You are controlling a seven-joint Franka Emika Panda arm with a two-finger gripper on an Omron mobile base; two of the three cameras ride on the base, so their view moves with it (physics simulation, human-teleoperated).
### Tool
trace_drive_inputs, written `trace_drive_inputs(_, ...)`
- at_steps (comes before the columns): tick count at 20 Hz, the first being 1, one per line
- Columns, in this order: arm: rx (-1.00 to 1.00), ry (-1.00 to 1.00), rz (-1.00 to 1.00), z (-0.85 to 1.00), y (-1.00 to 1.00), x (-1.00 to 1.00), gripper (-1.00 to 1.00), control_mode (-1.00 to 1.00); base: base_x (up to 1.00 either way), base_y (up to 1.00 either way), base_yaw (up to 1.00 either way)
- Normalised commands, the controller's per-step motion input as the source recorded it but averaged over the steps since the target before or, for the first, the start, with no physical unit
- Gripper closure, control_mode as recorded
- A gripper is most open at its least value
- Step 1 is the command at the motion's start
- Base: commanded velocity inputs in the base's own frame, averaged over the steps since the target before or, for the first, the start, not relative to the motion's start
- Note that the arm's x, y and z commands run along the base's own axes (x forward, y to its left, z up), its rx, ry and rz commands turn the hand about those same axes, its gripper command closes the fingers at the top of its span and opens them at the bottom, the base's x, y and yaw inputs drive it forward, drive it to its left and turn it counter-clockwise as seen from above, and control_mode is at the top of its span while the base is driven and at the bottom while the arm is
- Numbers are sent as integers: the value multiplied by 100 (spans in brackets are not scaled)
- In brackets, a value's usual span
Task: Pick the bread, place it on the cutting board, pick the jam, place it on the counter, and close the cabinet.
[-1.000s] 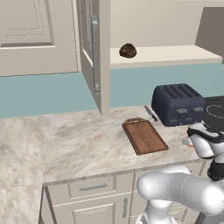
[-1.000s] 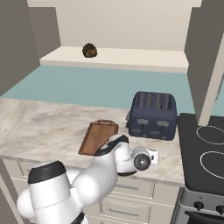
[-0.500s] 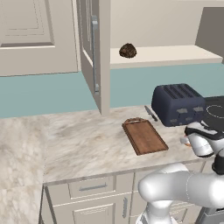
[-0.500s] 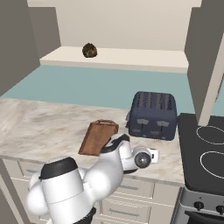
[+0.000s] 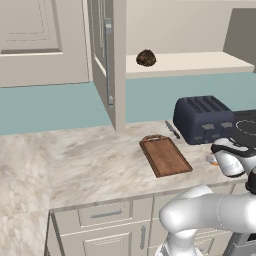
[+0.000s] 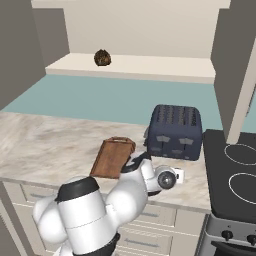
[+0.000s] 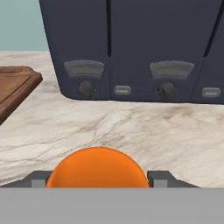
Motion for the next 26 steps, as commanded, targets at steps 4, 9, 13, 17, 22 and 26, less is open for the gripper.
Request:
trace_drive_inputs(4,0,0,0,-19,0,0,100,-100,0,0,0)
trace_drive_inputs(9,0,0,0,-3,0,0,100,-100,0,0,0)
trace_drive_inputs(13,0,0,0,0,0,0,-100,-100,0,0,0)
trace_drive_inputs(17,0,0,0,0,0,0,-100,-100,0,0,0)
trace_drive_inputs(22,0,0,0,0,0,-5,-100,-100,0,0,0)
trace_drive_inputs(26,0,0,0,0,1,-12,-100,-100,0,0,0)
